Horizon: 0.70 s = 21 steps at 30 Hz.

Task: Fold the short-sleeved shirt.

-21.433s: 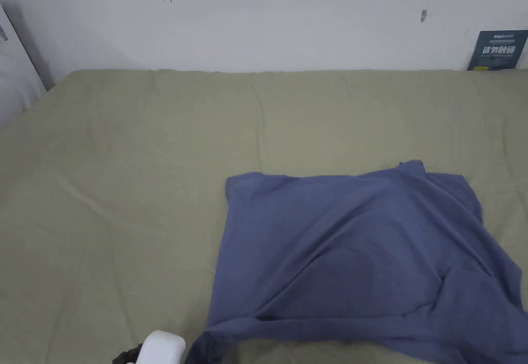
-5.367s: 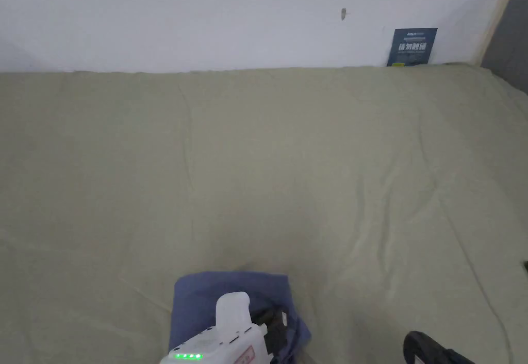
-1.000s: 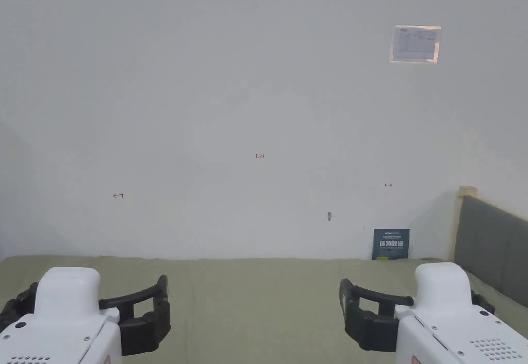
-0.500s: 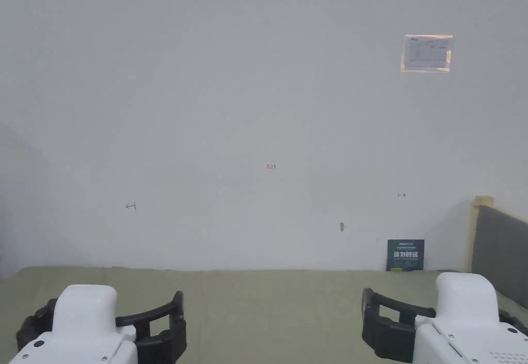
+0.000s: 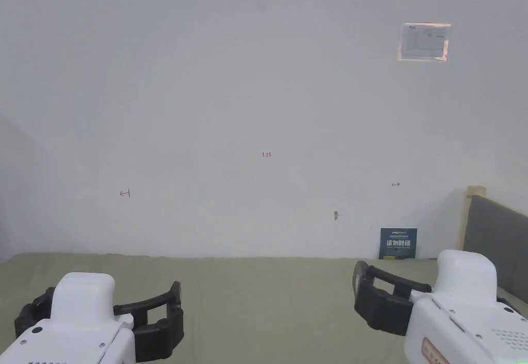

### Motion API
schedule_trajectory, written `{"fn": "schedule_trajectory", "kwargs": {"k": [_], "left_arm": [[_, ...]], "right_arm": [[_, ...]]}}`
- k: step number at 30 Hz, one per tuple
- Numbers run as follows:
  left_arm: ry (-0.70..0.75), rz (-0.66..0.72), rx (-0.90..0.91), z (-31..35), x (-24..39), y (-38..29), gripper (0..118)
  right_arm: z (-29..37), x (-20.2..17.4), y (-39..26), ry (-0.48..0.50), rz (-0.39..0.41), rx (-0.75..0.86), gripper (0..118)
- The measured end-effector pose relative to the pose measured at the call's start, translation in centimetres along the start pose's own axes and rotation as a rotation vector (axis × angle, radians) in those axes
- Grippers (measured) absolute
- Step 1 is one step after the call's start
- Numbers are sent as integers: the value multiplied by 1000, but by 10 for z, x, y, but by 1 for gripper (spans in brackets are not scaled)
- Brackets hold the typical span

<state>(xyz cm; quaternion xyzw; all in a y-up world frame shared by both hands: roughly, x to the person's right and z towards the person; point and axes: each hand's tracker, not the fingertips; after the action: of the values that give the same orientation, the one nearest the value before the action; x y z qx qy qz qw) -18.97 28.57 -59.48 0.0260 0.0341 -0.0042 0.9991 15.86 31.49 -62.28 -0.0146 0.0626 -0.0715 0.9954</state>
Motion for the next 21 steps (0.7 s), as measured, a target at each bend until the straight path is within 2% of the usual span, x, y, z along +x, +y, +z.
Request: {"fn": "schedule_trajectory", "kwargs": {"k": [2,3,4,6,9,12,21], "left_arm": [[1,-3,0,0,0,-1,118],[3,-5,-1,0,0,-1,118],[3,-6,0,1,0,0,118],[6,-8,1,1,-1,0,118],[13,-2,3,1,-2,1,118],[8,1,-1,1,-2,1,118],[7,-7,4,1,0,1,118]], "right_arm": [[0,2,1,-6,11,16,118],[1,0,1,-47,26,46,118],[2,-1,1,-36,30,45,118],[5,-1,4,-28,-7,39,118],[6,1,4,-16,-15,18,118],[6,0,-2,61,57,54,118],[3,-5,-7,57,143,73,118]]}}
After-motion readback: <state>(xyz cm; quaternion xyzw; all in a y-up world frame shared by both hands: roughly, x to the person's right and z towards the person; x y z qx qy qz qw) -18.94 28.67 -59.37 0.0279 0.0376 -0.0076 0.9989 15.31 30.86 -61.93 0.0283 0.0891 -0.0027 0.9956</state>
